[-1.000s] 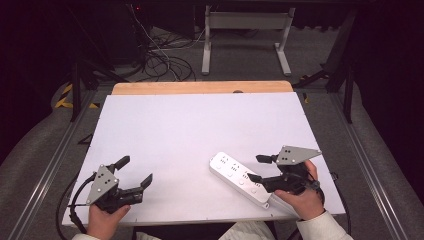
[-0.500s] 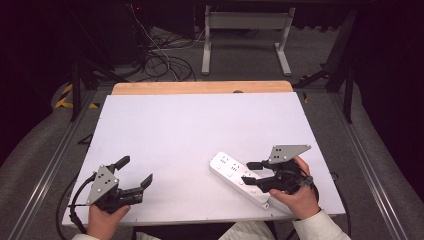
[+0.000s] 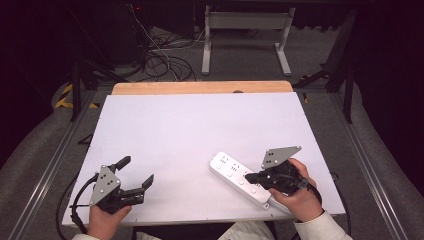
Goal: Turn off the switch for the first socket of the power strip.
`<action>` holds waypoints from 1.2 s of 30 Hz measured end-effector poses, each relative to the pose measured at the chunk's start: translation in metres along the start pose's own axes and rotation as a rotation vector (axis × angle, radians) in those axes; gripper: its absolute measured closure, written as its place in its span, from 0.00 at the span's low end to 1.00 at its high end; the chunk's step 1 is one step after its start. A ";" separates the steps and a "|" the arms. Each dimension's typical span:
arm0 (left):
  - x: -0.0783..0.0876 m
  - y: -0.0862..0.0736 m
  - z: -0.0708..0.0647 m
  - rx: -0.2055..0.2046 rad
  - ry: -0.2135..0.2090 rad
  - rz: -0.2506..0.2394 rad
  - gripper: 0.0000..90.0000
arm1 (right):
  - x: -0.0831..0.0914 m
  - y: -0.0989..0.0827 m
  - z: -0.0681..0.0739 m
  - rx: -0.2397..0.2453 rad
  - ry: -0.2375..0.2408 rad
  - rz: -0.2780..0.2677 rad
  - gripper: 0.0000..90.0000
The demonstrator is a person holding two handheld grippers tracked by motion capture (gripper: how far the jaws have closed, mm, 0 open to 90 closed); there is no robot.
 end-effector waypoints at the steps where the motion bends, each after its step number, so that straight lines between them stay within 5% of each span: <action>1: 0.000 0.000 0.000 -0.002 0.002 -0.001 0.13 | -0.001 0.000 0.000 -0.005 -0.013 0.020 1.00; 13: -0.001 -0.001 0.001 -0.002 -0.002 0.009 0.13 | -0.020 -0.003 0.002 -0.027 -0.088 0.252 1.00; 27: -0.002 -0.002 0.001 0.001 0.015 0.036 0.13 | -0.030 -0.009 -0.001 -0.071 -0.103 0.351 1.00; 36: -0.002 -0.002 0.002 0.003 0.015 0.039 0.13 | -0.036 -0.013 -0.003 -0.063 -0.116 0.367 1.00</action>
Point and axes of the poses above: each handheld gripper's, and its own axes: x roughly backward along the jaws, y roughly out of its top, z roughly to its left, the point moved 2 cm from there along -x, roughly forward along the jaws, and after that the axes turned 5 degrees about -x, right-handed, at the moved point
